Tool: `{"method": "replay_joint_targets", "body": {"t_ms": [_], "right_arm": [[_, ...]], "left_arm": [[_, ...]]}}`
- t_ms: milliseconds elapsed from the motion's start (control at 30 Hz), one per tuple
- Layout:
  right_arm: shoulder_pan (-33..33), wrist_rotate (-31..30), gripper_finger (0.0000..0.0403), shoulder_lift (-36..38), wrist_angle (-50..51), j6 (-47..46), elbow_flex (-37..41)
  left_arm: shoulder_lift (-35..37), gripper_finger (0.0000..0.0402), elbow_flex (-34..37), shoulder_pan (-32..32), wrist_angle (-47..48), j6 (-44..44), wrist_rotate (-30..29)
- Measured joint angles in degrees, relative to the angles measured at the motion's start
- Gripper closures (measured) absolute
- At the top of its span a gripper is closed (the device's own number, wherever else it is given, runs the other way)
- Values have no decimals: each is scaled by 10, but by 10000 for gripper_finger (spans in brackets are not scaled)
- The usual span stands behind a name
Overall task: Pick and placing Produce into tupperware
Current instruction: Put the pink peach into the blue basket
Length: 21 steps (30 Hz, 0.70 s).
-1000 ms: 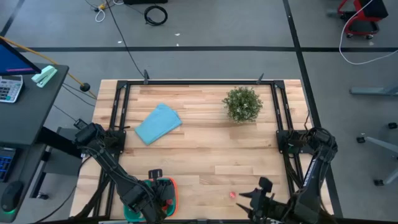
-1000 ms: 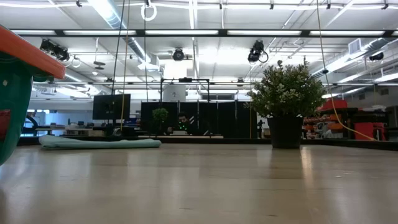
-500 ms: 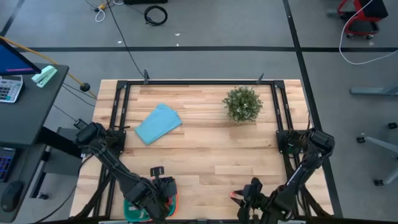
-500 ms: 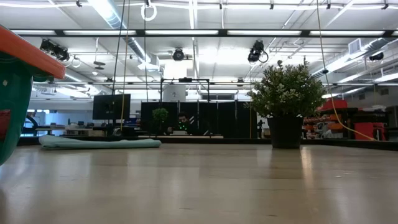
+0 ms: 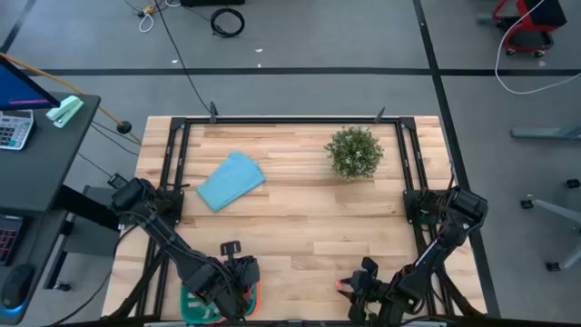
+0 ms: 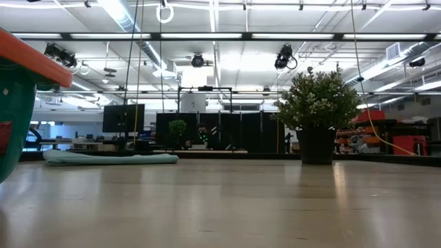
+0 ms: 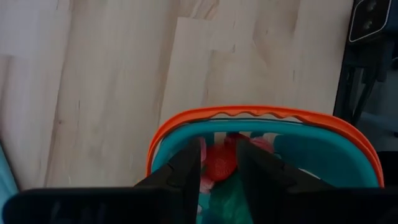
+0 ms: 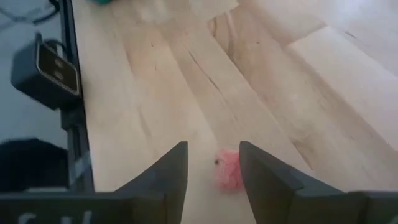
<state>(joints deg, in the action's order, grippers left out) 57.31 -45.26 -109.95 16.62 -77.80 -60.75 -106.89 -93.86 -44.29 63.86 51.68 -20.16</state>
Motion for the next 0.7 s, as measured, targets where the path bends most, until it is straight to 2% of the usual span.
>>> {"method": "replay_joint_targets", "body": {"t_ms": [267, 500, 700], "right_arm": [[-33, 87, 210, 0, 1, 45, -2], [-48, 94, 172, 0, 14, 64, -2], [-48, 103, 165, 0, 47, 36, -2]], "left_arm": [[0, 296, 0, 1, 1, -5, 0], [0, 304, 0, 1, 1, -5, 0], [0, 308, 0, 1, 1, -5, 0]]}}
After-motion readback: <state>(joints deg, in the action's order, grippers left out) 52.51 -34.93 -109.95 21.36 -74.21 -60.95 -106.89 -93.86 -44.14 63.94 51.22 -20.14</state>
